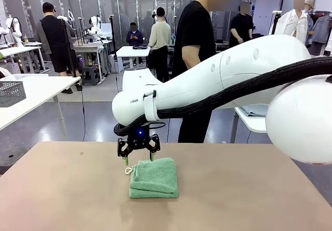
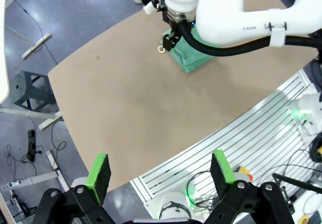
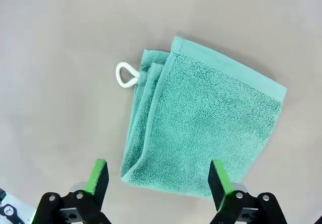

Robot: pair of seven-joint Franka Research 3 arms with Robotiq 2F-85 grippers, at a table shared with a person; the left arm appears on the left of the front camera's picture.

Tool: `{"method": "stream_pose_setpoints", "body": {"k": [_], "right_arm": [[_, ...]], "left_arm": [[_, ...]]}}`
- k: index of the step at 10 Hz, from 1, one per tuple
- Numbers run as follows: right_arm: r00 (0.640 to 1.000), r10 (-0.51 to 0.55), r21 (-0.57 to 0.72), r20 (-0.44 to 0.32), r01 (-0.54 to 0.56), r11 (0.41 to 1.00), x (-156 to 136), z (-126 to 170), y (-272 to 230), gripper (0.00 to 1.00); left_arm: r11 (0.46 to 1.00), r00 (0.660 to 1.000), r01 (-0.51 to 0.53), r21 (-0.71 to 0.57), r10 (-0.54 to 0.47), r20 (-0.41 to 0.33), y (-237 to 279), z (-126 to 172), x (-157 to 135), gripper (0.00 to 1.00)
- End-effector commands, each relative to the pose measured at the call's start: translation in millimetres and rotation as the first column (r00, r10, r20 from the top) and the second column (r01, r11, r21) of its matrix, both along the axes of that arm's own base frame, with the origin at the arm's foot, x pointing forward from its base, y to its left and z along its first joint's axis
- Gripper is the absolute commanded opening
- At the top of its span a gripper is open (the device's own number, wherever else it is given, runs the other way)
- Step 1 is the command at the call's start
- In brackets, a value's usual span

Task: Fold the towels and place them in the basket.
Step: When a person lays out a Towel with hook on the table, fold it in half twice, then place the folded Towel with hook on the right side of the table.

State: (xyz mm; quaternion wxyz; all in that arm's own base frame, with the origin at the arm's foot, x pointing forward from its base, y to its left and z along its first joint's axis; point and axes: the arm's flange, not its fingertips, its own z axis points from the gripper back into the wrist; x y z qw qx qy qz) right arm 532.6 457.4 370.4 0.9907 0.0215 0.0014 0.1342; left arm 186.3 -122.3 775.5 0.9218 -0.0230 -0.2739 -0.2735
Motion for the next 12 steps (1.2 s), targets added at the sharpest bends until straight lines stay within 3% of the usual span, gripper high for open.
{"method": "stream_pose_setpoints", "body": {"k": [1,12], "right_arm": [[1.0,0.001,0.0,0.0,-0.001,1.0,0.0,-0.8,0.1,1.0],[1.0,0.001,0.0,0.0,-0.001,1.0,0.0,-0.8,0.1,1.0]], "left_arm": [[1.0,1.0,0.003,-0.001,-0.003,-0.002,1.3,-2.5,-1.1,1.0],[1.0,1.0,0.003,-0.001,-0.003,-0.002,1.3,-2.5,-1.1,1.0]]}}
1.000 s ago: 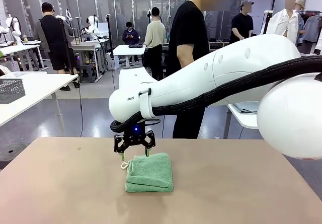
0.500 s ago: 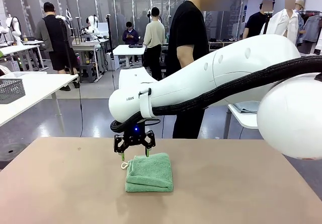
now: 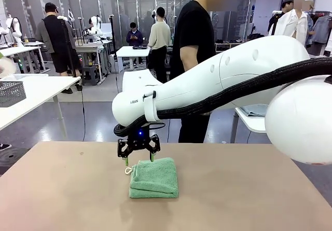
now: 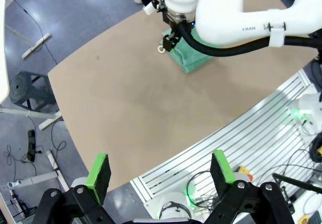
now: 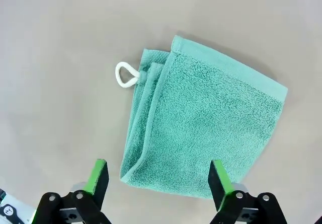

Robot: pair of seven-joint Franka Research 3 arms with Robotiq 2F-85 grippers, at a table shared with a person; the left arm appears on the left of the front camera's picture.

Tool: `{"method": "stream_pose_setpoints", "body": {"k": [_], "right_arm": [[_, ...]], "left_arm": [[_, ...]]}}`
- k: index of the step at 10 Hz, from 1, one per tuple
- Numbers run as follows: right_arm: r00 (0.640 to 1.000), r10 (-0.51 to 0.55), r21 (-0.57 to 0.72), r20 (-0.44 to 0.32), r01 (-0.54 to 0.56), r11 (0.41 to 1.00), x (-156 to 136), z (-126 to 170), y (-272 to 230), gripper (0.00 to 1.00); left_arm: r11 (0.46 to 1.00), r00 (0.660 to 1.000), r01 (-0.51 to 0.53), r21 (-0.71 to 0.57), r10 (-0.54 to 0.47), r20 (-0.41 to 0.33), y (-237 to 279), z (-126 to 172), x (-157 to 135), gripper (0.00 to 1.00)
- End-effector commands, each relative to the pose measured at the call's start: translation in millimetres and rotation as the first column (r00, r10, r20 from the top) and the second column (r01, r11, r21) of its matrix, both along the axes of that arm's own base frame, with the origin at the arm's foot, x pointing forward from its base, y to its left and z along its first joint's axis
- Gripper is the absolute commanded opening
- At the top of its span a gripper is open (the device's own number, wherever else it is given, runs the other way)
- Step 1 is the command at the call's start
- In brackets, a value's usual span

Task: Fold the towels and place them in the basket.
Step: Place the folded Towel with hook on the right side of the table.

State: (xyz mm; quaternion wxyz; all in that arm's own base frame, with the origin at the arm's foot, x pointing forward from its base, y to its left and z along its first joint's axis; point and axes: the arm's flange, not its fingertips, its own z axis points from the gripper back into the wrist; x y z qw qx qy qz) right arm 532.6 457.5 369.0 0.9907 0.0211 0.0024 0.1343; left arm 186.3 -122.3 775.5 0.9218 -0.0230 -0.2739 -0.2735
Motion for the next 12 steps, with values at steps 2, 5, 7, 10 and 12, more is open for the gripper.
{"method": "stream_pose_setpoints", "body": {"k": [2,5,7,10,12], "right_arm": [[0.999,0.031,0.046,0.027,-0.032,0.998,-21.2,25.2,-1.7,1.0],[0.995,0.012,0.134,0.102,-0.025,0.991,-78.8,83.5,-43.9,1.0],[0.993,-0.045,0.209,0.109,0.021,0.978,-97.7,91.9,-85.5,1.0],[0.991,-0.109,0.336,0.072,0.079,0.939,-111.7,77.0,-140.4,1.0],[0.989,-0.141,0.403,0.047,0.111,0.909,-115.0,58.1,-168.9,1.0]], "left_arm": [[1.0,1.0,0.003,-0.001,-0.003,-0.002,1.3,-2.5,-1.1,1.0],[1.0,1.0,0.003,-0.001,-0.003,-0.002,1.3,-2.5,-1.1,1.0],[1.0,1.0,0.003,-0.001,-0.003,-0.002,1.3,-2.5,-1.1,1.0],[1.0,1.0,0.003,-0.001,-0.003,-0.002,1.3,-2.5,-1.1,1.0],[1.0,1.0,0.003,-0.001,-0.003,-0.002,1.3,-2.5,-1.1,1.0]]}}
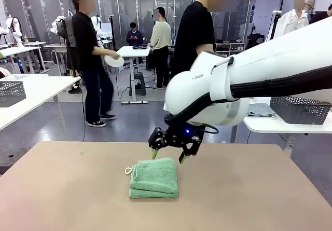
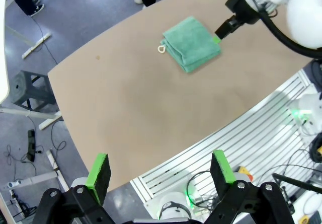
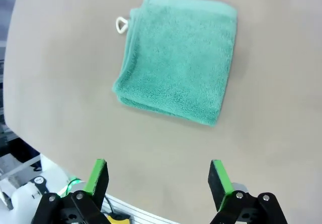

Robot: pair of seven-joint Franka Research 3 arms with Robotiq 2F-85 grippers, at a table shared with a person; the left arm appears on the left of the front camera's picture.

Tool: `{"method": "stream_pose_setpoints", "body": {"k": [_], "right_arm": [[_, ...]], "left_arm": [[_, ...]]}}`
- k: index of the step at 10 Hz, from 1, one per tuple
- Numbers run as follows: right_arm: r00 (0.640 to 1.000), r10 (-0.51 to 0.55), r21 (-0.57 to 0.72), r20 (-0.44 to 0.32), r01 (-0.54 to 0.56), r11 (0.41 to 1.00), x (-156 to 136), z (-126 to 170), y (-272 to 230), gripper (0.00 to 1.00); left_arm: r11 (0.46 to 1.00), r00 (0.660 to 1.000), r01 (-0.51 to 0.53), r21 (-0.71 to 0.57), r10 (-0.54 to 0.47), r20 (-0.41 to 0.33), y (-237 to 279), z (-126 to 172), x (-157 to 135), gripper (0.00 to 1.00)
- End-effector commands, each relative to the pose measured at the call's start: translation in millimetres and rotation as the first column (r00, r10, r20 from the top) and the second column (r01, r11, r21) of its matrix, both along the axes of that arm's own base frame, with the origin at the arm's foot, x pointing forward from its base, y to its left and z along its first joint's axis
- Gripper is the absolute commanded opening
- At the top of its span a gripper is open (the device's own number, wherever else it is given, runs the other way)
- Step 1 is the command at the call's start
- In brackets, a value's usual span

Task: Fold the towels and place them in the basket.
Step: Place the folded Towel with hook on the right side of the table.

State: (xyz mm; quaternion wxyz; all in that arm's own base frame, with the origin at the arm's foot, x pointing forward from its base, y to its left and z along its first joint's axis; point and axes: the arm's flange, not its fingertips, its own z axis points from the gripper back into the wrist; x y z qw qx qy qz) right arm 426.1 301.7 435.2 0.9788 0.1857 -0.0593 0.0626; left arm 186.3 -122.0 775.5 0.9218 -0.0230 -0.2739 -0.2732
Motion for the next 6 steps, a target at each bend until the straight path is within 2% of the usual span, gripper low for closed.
{"method": "stream_pose_setpoints", "body": {"k": [1,4,6], "right_arm": [[1.0,0.001,0.091,-0.011,0.0,0.996,-7.4,-22.4,-26.1,1.0],[0.999,-0.019,0.157,-0.031,0.023,0.987,-0.3,-49.9,-51.2,1.0],[0.999,-0.01,0.239,-0.034,0.018,0.971,15.1,-69.8,-70.3,1.0]], "left_arm": [[1.0,1.0,0.004,0.0,-0.004,-0.002,1.0,-2.5,-1.0,1.0],[1.0,1.0,0.004,0.0,-0.004,-0.002,1.0,-2.5,-1.0,1.0],[1.0,1.0,0.004,0.0,-0.004,-0.002,1.0,-2.5,-1.0,1.0]]}}
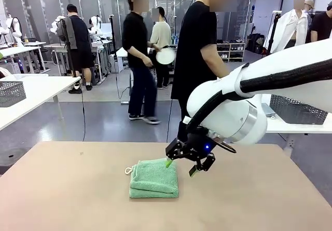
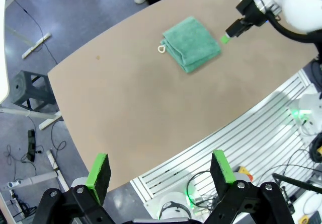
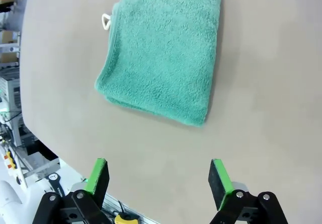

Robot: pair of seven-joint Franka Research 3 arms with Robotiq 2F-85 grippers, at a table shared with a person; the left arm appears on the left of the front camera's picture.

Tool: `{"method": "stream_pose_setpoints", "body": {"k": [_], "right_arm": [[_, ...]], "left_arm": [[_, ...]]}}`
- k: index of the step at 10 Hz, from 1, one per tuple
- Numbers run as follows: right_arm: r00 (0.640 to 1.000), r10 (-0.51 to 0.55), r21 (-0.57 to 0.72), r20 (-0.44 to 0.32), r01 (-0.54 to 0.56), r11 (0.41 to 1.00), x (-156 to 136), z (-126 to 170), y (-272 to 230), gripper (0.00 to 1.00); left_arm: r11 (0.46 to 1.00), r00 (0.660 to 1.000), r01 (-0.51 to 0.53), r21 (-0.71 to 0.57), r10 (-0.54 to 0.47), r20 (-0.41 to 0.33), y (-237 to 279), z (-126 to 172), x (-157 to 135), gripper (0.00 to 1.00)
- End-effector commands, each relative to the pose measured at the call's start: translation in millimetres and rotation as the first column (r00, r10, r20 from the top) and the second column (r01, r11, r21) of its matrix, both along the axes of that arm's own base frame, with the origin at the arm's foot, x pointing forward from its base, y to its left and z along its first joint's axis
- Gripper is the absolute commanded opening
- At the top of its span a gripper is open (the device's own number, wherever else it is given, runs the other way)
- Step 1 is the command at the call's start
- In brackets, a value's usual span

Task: Fold the towels and place them in the basket.
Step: Place the folded Towel with hook on the right side of the table.

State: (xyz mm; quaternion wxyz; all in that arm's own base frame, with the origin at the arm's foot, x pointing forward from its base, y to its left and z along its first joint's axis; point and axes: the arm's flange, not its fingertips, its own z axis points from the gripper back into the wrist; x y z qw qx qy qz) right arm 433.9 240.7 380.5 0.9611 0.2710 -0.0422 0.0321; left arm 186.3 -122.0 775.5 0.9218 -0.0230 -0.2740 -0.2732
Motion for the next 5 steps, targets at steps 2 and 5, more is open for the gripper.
{"method": "stream_pose_setpoints", "body": {"k": [2,5], "right_arm": [[1.0,0.001,0.098,0.015,-0.002,0.995,24.8,-36.0,-20.3,1.0],[0.999,-0.031,0.129,0.006,0.03,0.991,48.2,-73.5,-21.8,1.0]], "left_arm": [[1.0,1.0,0.004,0.0,-0.004,-0.002,1.0,-2.5,-1.0,1.0],[1.0,1.0,0.004,0.0,-0.004,-0.002,1.0,-2.5,-1.0,1.0]]}}
